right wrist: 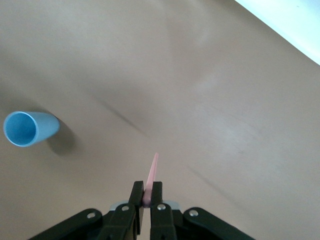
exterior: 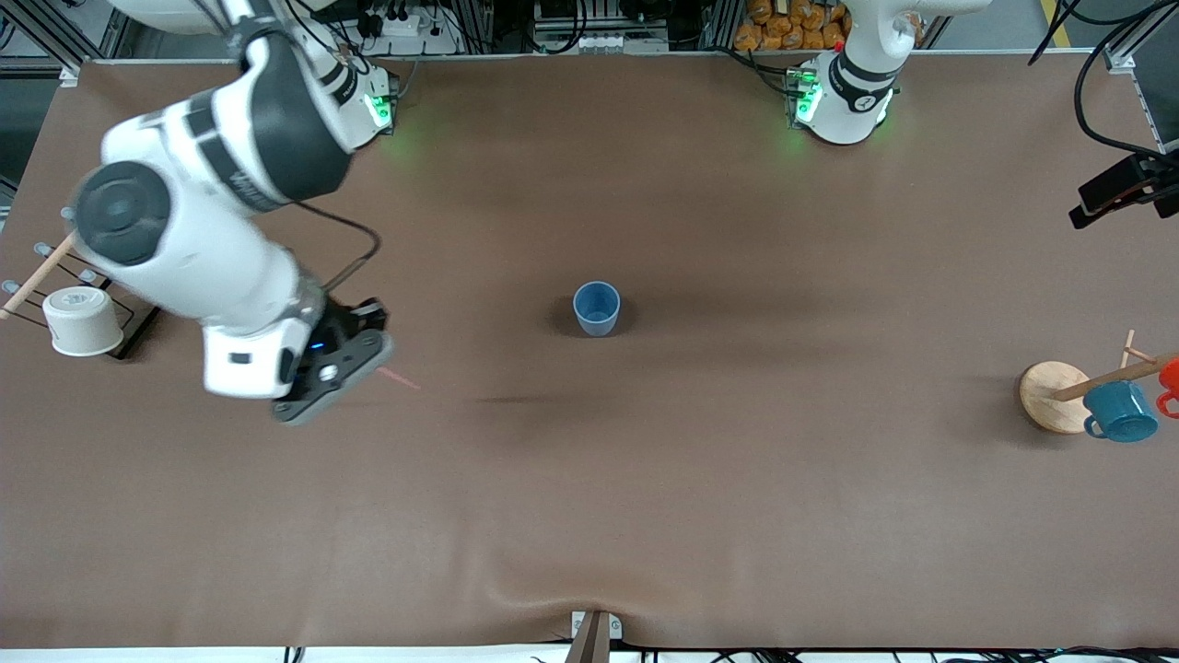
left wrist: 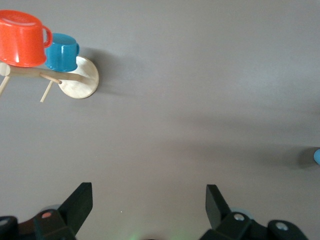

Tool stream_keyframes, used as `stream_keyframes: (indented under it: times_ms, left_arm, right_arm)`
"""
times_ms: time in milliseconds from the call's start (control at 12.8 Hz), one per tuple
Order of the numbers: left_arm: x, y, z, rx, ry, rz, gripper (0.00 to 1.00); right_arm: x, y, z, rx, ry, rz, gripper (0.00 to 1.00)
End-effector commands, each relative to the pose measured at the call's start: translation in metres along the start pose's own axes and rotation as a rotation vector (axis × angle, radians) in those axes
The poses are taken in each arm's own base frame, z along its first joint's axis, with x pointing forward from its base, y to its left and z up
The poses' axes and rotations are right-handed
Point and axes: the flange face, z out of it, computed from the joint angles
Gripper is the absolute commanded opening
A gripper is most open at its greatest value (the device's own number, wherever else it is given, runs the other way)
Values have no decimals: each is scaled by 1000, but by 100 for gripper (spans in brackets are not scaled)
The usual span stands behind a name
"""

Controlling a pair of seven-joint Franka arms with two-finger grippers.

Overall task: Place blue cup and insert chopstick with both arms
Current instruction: 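Lift the pink chopstick from the bamboo cup and carry it over the blue cup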

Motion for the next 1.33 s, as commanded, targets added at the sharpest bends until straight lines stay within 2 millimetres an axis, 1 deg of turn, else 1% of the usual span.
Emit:
stream_keyframes:
  times_ms: [0, 78, 235, 391, 548, 626, 704, 783, 861, 1096, 1252]
  left_arm:
    - [-5, 1, -2, -21, 16, 14, 100]
    - [-4, 0, 0, -20, 13, 12, 100]
    - [-3, 2, 4, -17, 6, 14, 100]
    - [-2, 2, 9, -15, -4, 14, 100]
    - [-2, 4, 7, -11, -1, 18, 100]
    - [-2, 6, 6, -15, 3, 21, 100]
    - [-2, 9, 5, -15, 9, 27, 100]
    - [-2, 10, 4, -15, 12, 29, 100]
    - [-3, 10, 0, -17, 20, 32, 100]
    - [-4, 14, -3, -18, 24, 40, 100]
    - [-5, 17, -4, -18, 24, 44, 100]
  right_arm:
    - [12, -47, 3, 0, 0, 60, 0]
    - [17, -71, 6, 1, -1, 95, 0]
    - [27, -114, 13, 5, 11, 239, 0]
    - [35, -163, 24, 10, 17, 359, 0]
    - [35, -212, 33, 2, 7, 435, 0]
    - [34, -231, 36, -19, 8, 463, 0]
    - [34, -241, 39, -36, 8, 504, 0]
    - [33, -247, 40, -36, 6, 536, 0]
    - [34, -249, 46, -36, -1, 565, 0]
    - [32, -272, 51, -41, -7, 585, 0]
    - [34, -279, 67, -53, -24, 576, 0]
